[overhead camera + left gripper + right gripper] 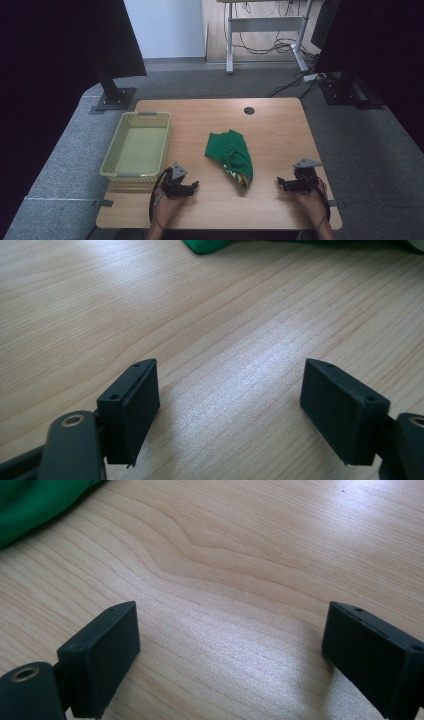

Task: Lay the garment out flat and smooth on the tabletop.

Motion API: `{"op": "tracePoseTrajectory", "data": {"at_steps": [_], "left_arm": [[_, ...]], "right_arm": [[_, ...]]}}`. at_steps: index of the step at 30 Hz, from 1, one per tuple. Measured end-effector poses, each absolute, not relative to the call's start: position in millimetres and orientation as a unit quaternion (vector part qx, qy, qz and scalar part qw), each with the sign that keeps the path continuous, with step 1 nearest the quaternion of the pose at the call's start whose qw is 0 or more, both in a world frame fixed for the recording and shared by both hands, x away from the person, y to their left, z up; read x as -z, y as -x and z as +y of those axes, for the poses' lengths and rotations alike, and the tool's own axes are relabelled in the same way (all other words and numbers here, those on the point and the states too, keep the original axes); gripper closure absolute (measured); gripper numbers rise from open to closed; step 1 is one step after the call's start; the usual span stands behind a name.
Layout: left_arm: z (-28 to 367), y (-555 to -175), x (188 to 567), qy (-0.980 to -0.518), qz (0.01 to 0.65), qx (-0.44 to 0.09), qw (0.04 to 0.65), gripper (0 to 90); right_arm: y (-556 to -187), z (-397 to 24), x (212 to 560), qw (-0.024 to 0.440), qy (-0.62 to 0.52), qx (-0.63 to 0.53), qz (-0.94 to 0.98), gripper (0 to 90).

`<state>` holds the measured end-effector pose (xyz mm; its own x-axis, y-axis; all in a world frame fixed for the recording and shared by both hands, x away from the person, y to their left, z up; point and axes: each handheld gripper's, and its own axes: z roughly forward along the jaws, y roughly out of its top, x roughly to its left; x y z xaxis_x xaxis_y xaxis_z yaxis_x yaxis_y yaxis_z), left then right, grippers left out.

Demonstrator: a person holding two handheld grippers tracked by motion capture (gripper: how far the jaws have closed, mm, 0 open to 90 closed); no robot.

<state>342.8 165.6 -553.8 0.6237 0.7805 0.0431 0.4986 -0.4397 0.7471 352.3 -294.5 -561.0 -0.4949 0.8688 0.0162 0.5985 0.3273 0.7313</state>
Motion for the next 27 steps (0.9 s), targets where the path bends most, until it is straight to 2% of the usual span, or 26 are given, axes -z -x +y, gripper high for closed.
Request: {"op": "tracePoseTrajectory", "data": {"at_steps": [27], "left_arm": [[166.5, -342.9, 554.2, -0.821, 0.403, -0.185, 0.36, 20.1]], "right_arm": [[-352.2, -294.2, 561.1, 0.192, -0.459, -0.35, 0.794, 7.7]]}}
